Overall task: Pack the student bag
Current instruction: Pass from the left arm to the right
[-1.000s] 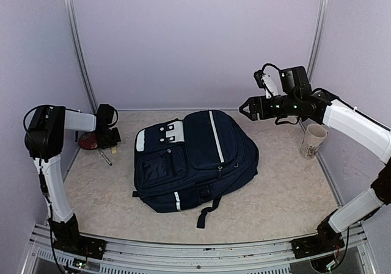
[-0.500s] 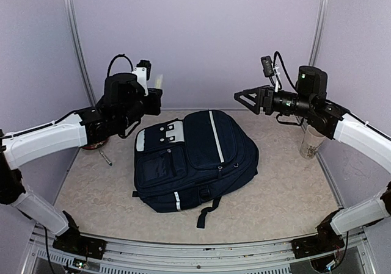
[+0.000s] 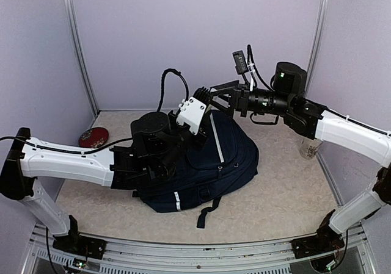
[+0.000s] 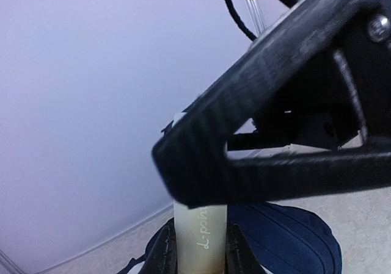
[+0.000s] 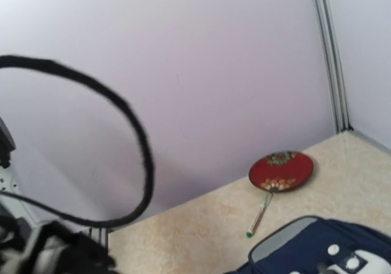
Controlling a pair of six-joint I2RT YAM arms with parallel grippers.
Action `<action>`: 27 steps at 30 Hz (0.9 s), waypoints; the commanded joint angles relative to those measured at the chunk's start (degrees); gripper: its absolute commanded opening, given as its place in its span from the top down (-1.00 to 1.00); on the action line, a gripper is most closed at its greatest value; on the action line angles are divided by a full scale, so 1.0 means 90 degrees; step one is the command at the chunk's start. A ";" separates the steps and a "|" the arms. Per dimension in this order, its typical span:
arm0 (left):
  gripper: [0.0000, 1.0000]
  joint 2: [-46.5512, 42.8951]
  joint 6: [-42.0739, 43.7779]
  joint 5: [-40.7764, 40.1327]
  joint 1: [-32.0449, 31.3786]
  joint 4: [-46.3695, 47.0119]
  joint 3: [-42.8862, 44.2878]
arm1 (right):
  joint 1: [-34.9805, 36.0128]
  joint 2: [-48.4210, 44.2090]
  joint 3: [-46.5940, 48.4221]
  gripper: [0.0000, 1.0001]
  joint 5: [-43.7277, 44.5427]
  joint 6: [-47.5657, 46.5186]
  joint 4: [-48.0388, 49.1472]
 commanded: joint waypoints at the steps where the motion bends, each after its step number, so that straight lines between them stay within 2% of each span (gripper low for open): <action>1: 1.00 0.0036 0.0603 -0.0218 -0.0101 0.0728 0.0093 | 0.0028 0.0160 0.0197 -0.50 0.0188 -0.0068 -0.0093; 4: 1.00 0.0061 0.0663 -0.0180 -0.0132 0.0749 0.0054 | 0.0028 0.0148 0.0186 0.29 0.0164 -0.0081 -0.0025; 8: 1.00 0.0062 0.0643 -0.0202 -0.0124 0.0704 0.0027 | 0.0028 0.0057 0.0106 0.98 0.0230 -0.0084 -0.0016; 10: 0.96 0.0062 0.0613 -0.0161 -0.0127 0.0616 0.0044 | 0.0015 0.0006 0.0122 1.00 0.0357 -0.0143 -0.0165; 11: 0.61 0.0057 0.0556 -0.0113 -0.0128 0.0516 0.0061 | -0.0003 -0.0037 0.0126 1.00 0.0396 -0.0163 -0.0233; 13: -0.78 0.0022 0.0353 0.0110 -0.0098 0.0194 0.0116 | -0.0131 -0.0197 0.0075 1.00 0.0489 -0.0137 -0.0365; 14: -0.95 0.0001 0.0226 0.0206 -0.0060 -0.0026 0.0154 | -0.0296 -0.0296 0.0032 1.00 0.0543 -0.0103 -0.0479; 16: -0.98 -0.0064 -0.0171 0.0289 0.0105 -0.0643 0.0249 | -0.0724 -0.0533 -0.0101 1.00 0.0697 0.0005 -0.0789; 18: -0.98 -0.0133 -0.0978 0.0304 0.0568 -0.1540 0.0394 | -0.1339 -0.0779 -0.0360 1.00 0.0895 0.0228 -0.1139; 21: -0.98 -0.0049 -0.3142 0.0186 0.1833 -0.3581 0.0752 | -0.2263 -0.0994 -0.0892 1.00 0.0985 0.0789 -0.1424; 24: -0.98 0.0142 -0.5080 0.0937 0.3366 -0.5364 0.0654 | -0.2689 -0.0988 -0.1543 1.00 0.0640 0.1174 -0.1032; 27: -0.98 0.0040 -0.5613 0.1991 0.4353 -0.5243 -0.0305 | -0.2726 -0.0662 -0.1915 1.00 0.0087 0.1565 -0.0445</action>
